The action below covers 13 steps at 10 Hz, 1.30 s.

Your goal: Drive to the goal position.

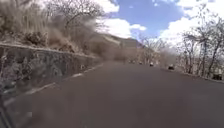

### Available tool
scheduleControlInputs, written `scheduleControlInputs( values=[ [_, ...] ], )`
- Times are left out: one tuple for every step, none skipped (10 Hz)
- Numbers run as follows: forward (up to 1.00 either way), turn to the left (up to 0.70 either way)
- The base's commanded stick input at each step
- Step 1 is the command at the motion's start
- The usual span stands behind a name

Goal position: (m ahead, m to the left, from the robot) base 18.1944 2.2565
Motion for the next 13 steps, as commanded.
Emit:
scheduleControlInputs(
  values=[
    [0.70, 0.00],
    [0.70, 0.00],
    [0.70, 0.00],
    [0.70, 0.00],
    [0.70, 0.00],
    [0.70, 0.00],
    [0.70, 0.00],
    [0.70, 0.00],
    [0.70, 0.00],
    [0.70, 0.00],
    [0.70, 0.00],
    [0.70, 0.00],
    [0.70, 0.00]
  ],
)
